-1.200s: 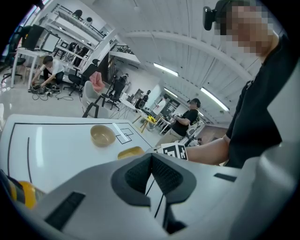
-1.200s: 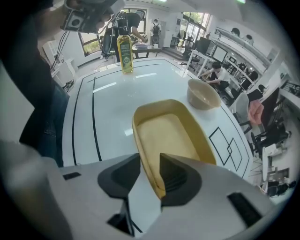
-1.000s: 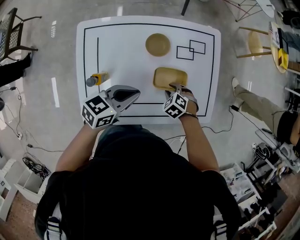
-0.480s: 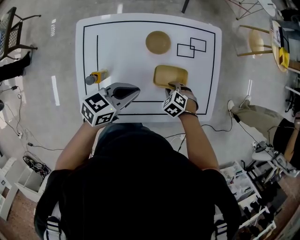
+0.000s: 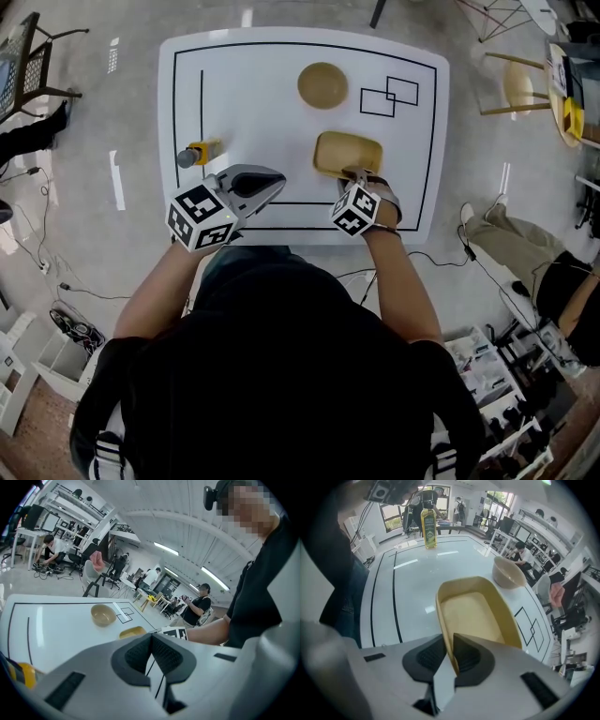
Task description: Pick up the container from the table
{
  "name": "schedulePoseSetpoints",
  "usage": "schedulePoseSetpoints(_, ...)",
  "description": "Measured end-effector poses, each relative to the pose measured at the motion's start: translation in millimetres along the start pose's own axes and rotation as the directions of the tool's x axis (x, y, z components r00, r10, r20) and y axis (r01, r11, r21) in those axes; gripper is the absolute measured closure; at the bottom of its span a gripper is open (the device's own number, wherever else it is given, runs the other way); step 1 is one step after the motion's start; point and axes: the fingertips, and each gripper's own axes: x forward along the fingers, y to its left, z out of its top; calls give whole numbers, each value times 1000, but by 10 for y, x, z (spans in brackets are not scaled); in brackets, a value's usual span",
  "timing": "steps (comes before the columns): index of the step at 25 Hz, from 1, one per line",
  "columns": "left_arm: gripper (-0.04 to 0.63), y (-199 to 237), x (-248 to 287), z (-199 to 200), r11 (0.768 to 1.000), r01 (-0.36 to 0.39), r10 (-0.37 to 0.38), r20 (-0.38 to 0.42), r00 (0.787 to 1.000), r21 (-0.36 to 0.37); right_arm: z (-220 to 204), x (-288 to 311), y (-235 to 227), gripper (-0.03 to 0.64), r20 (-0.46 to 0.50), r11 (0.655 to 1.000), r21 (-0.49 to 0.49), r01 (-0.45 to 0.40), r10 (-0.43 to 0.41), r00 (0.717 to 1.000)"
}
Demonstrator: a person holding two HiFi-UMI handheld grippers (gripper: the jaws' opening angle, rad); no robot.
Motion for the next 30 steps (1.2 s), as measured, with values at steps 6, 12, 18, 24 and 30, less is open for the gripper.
schedulePoseSetpoints(6,586,-45,50,19,1000,4,-4,2,1000,8,-32,18,23,581,-4,1000,-10,0,0,1000)
schedulePoseSetpoints(12,586,-105,52,24,1000,5,-5,2,1000,14,-93,21,33,597,-16,1000,-12,7,-7,1000)
schedulePoseSetpoints(18,586,-161,48,47,1000,6,-6,5,1000,23,-144,3,31,604,-27,1000,-5,10,-11,1000)
schedulePoseSetpoints(24,586,-219,37,52,999,12,-12,4,1000,34,-219,-21,81,606,-42,1000,11,7,-7,999)
schedulePoseSetpoints(30,586,-306,31,77,998,24,-24,0,1000,54,-266,-84,74,607,-51,1000,14,28,-27,998)
